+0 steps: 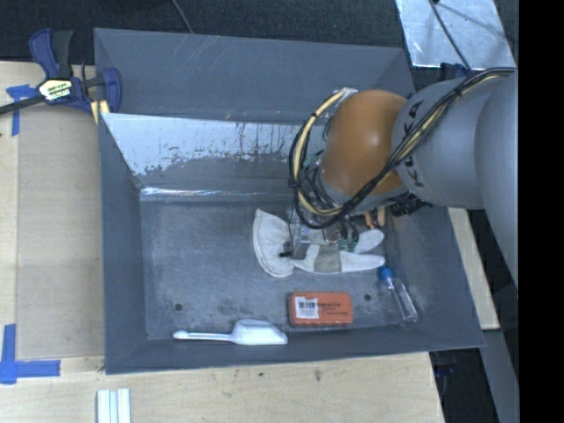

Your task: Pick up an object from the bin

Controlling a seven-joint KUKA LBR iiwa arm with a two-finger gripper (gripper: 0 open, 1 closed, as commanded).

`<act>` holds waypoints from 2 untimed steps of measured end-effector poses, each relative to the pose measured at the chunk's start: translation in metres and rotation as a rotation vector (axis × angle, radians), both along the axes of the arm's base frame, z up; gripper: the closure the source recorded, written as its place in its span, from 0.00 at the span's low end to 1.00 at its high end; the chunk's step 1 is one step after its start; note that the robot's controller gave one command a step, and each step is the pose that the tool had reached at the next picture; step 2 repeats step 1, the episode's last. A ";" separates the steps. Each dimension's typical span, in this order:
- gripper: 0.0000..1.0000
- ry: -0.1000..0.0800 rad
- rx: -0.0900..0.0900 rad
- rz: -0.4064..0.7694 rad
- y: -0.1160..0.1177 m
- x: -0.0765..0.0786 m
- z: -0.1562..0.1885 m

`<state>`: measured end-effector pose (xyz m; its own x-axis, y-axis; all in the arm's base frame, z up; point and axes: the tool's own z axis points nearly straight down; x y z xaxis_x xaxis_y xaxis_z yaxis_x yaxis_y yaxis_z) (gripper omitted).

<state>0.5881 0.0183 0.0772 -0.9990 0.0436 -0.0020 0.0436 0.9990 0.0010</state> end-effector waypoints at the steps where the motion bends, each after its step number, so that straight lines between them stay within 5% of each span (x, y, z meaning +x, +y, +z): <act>1: 1.00 -0.002 -0.001 -0.029 0.000 -0.013 0.152; 2: 1.00 -0.002 -0.001 -0.029 0.000 -0.013 0.152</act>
Offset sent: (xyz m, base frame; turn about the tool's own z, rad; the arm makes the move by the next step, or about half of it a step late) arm 0.0000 0.0000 0.0000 0.0000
